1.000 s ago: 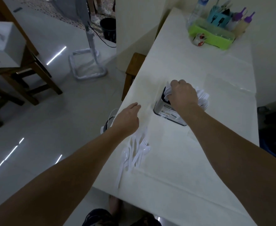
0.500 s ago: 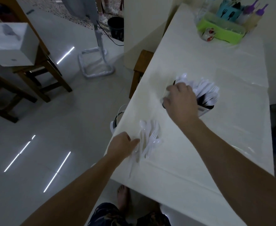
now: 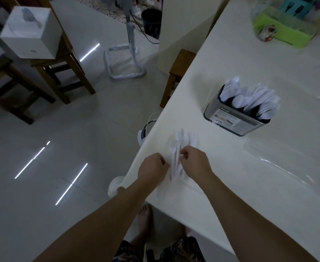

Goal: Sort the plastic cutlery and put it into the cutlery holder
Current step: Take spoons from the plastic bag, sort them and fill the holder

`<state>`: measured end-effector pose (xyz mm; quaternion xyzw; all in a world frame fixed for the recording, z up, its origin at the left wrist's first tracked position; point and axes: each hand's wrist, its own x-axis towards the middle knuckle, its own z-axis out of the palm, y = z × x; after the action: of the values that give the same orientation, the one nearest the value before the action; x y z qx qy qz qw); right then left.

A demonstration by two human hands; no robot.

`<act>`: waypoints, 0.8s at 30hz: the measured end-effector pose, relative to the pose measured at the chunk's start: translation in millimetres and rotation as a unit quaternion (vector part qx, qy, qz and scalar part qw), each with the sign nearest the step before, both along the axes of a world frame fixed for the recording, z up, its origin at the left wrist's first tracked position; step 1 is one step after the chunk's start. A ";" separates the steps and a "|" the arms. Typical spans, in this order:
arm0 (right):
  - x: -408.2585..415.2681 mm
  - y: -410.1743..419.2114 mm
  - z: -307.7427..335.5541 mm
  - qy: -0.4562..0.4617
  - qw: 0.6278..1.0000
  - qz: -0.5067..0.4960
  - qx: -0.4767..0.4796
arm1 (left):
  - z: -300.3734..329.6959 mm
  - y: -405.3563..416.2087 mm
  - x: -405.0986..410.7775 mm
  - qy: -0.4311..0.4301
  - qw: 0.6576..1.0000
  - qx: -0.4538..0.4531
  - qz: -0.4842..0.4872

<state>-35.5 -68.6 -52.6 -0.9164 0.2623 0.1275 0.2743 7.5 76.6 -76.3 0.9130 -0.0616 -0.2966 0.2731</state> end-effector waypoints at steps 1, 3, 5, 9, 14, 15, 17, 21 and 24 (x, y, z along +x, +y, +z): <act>-2.0 1.9 -2.8 -0.004 1.000 -0.012 0.002 | -0.8 -0.2 -1.1 -0.002 1.000 -0.006 0.017; -4.6 5.3 -7.4 -0.012 0.999 -0.032 0.003 | -2.0 -2.5 -4.0 -0.005 0.999 -0.008 0.038; -5.3 8.4 -10.2 -0.012 0.999 -0.042 -0.007 | -3.4 -6.0 -6.6 -0.008 0.999 0.002 0.045; -2.0 14.8 -11.8 0.016 0.997 -0.045 -0.055 | -6.9 -9.2 -7.8 -0.019 0.999 -0.002 0.048; 6.1 26.4 -16.0 0.056 0.992 -0.045 -0.103 | -7.1 -1.4 -8.5 -0.022 0.994 -0.029 0.105; 7.8 28.2 -15.7 0.058 0.992 -0.051 -0.103 | -6.9 -1.1 -9.3 -0.022 0.993 -0.030 0.113; 10.7 29.7 -13.9 0.064 0.991 -0.072 -0.090 | -5.0 -3.0 -9.4 -0.021 0.993 -0.015 0.113; 7.3 22.9 -7.6 0.069 0.988 -0.134 -0.034 | -8.4 -8.6 -2.6 -0.004 0.996 0.023 0.090; -0.9 14.3 -1.9 0.037 0.986 -0.161 0.011 | -9.0 -9.5 1.1 0.014 0.993 0.008 0.121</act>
<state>-36.3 -54.4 -54.5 -0.8538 0.4149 0.1186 0.2913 8.6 67.1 -85.3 0.9117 0.0554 -0.2744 0.3007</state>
